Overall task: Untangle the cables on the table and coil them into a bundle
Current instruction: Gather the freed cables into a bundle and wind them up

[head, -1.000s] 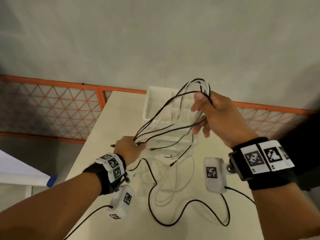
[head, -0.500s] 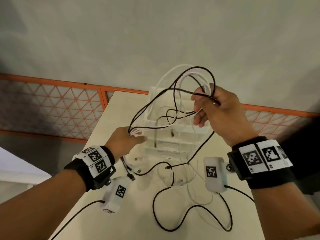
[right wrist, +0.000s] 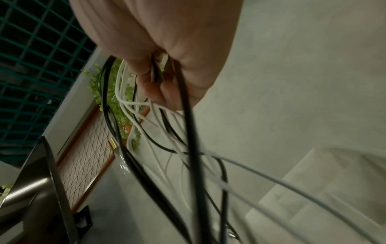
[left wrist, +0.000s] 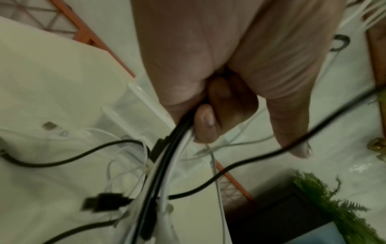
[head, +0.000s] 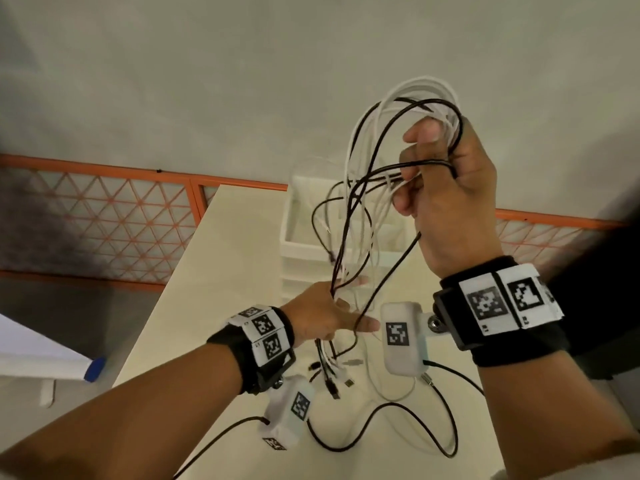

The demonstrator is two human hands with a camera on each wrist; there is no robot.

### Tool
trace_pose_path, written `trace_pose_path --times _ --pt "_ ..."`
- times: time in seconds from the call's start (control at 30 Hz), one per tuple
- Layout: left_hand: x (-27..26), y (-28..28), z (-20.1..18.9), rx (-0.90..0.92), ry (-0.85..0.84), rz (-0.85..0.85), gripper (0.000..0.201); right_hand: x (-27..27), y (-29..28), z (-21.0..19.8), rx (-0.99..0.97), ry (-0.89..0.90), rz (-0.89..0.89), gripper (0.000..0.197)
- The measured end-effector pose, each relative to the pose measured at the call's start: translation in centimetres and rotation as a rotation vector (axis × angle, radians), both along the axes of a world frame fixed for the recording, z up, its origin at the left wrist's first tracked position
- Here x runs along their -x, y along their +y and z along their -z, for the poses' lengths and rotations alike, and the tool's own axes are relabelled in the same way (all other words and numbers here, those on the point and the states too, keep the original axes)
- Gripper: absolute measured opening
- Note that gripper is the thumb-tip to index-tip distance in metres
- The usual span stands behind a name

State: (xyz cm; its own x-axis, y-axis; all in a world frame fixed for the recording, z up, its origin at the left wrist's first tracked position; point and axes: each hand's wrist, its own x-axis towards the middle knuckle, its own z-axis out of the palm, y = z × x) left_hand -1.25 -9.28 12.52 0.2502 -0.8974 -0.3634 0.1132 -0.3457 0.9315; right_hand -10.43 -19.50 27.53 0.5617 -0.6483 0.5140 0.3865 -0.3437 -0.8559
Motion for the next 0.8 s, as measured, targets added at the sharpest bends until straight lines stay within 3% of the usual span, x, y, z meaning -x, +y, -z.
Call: trace_pose_path --times 0.07,0.13,0.17,0.3,0.5,0.57,0.67,0.73,0.8 --pt "0.7 -0.8 0.5 -0.012 0.027 -0.033 0.053 -0.2 0.3 0.5 0.0 0.003 -0.014 0.021" --pt "1.2 -0.9 0.6 -0.072 -0.114 -0.063 0.02 -0.2 0.1 1.0 0.027 0.023 0.028 0.021" --pt "1.1 -0.7 0.8 -0.112 -0.221 -0.057 0.019 -0.1 -0.4 1.3 0.043 0.038 0.069 0.021" --pt "-2.1 1.4 3.0 -0.424 -0.639 -0.012 0.063 0.9 -3.0 2.8 0.164 0.166 0.282 0.029" --pt "-5.7 4.7 1.6 -0.644 -0.814 0.006 0.082 2.2 -5.0 5.1 0.321 0.347 0.445 0.05" --pt "-6.3 5.1 1.1 -0.67 -0.82 0.02 0.085 1.9 -5.5 5.5 0.309 0.332 0.528 0.047" --pt "-6.9 5.6 0.2 -0.673 -0.854 0.035 0.088 1.7 -6.7 5.8 0.348 0.401 0.679 0.019" --pt "-7.5 5.8 -0.3 -0.652 -0.876 -0.011 0.087 1.8 -7.6 6.0 0.364 0.502 0.743 0.058" --pt "-8.1 6.0 -0.9 -0.61 -0.856 -0.091 0.08 2.0 -7.6 5.7 0.318 0.635 0.767 0.068"
